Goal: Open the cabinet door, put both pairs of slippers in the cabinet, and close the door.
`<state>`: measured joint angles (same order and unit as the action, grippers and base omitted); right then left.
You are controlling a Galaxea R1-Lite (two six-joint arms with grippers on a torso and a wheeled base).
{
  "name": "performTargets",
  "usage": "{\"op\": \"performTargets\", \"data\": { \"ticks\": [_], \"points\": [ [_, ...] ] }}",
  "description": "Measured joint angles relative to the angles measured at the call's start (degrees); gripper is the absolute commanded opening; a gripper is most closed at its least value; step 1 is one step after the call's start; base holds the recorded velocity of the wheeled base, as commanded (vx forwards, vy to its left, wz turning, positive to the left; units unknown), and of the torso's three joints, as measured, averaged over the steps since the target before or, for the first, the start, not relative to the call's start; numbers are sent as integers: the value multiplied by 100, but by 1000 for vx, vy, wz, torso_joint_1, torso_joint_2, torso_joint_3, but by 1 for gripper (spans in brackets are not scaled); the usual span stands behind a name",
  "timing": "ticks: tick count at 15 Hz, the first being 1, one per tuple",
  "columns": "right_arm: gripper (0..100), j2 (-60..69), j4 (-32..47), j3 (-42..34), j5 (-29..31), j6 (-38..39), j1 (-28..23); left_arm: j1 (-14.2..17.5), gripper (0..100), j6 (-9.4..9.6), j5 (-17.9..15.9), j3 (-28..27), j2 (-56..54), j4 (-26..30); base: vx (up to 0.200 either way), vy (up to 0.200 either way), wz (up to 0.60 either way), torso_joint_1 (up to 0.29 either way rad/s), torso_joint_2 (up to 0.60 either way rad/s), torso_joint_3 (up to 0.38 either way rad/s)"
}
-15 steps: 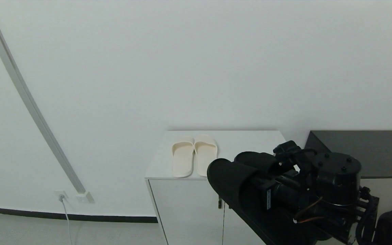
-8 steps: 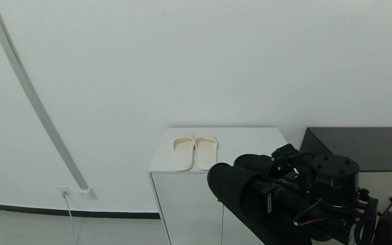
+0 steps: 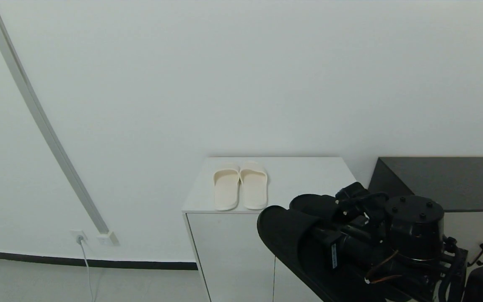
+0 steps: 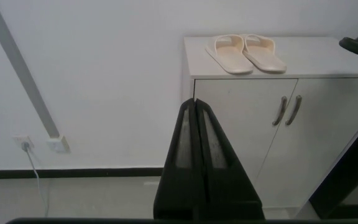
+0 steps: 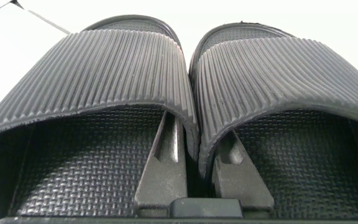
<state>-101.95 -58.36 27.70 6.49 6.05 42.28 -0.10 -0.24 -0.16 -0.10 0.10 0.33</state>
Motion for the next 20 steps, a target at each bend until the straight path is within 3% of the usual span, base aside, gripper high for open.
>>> {"op": "performTargets", "data": {
  "ticks": [15, 16, 20],
  "points": [
    [0, -6, -121, -149, -4, -44, 26, 0, 0, 4, 6, 0, 0, 2, 0, 0, 0, -149, 342, 186],
    [0, -6, -121, -163, -4, -41, 35, 0, 100, 6, 2, 0, 0, 5, 0, 0, 0, -163, 388, 212],
    [0, -15, -121, -234, -4, -44, 55, 0, 100, 2, 2, 0, 0, 2, 0, 0, 0, -173, 415, 234]
  ]
}}
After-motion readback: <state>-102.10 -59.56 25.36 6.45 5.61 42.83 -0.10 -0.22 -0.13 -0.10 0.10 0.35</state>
